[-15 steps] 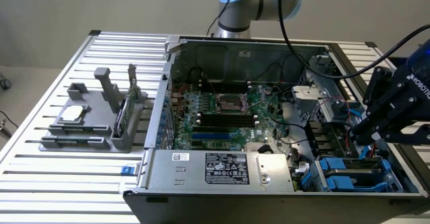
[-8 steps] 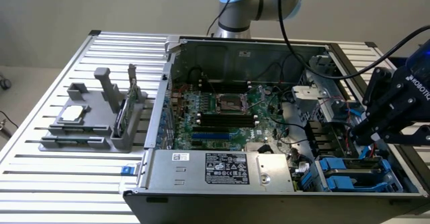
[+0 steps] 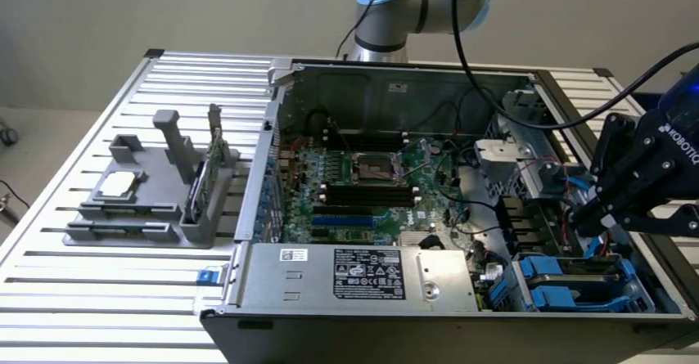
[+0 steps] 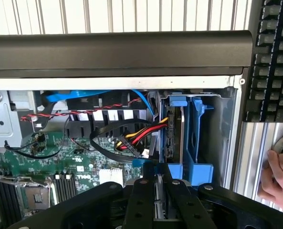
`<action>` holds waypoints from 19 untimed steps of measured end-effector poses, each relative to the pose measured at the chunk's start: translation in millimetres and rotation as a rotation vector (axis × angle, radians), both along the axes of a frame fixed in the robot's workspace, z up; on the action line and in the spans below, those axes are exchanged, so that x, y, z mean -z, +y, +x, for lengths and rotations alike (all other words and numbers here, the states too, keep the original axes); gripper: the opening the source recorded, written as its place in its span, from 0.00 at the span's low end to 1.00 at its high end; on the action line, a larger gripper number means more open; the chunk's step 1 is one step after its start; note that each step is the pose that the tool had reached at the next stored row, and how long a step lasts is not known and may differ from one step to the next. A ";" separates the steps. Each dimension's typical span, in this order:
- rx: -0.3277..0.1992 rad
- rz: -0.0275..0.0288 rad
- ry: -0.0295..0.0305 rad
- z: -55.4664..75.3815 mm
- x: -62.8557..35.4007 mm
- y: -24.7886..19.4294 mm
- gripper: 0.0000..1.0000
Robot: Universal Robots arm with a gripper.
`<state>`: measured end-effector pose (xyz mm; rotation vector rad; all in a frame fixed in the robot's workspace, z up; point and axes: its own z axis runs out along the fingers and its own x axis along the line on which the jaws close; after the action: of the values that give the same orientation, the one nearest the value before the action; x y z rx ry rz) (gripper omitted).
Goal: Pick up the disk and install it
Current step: 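Insert the second disk wire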
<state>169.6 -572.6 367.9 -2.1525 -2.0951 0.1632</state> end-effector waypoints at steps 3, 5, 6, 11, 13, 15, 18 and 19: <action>0.000 -0.0011 0.0000 0.0 0.2 0.0 0.16; 0.000 -0.0012 0.0000 0.0 0.2 0.0 0.16; 0.000 -0.0013 0.0001 0.0 0.2 0.0 0.16; 0.000 -0.0014 0.0000 -2.5 0.7 -0.1 0.16; 0.000 -0.0014 0.0000 -3.5 1.1 -0.2 0.16; 0.000 -0.0016 0.0000 -3.8 1.2 -0.3 0.16; 0.000 -0.0017 0.0000 -3.9 1.3 -0.4 0.16; 0.000 -0.0017 0.0000 -3.9 1.5 -0.5 0.16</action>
<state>165.7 -573.1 366.3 -2.1535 -2.0957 0.1650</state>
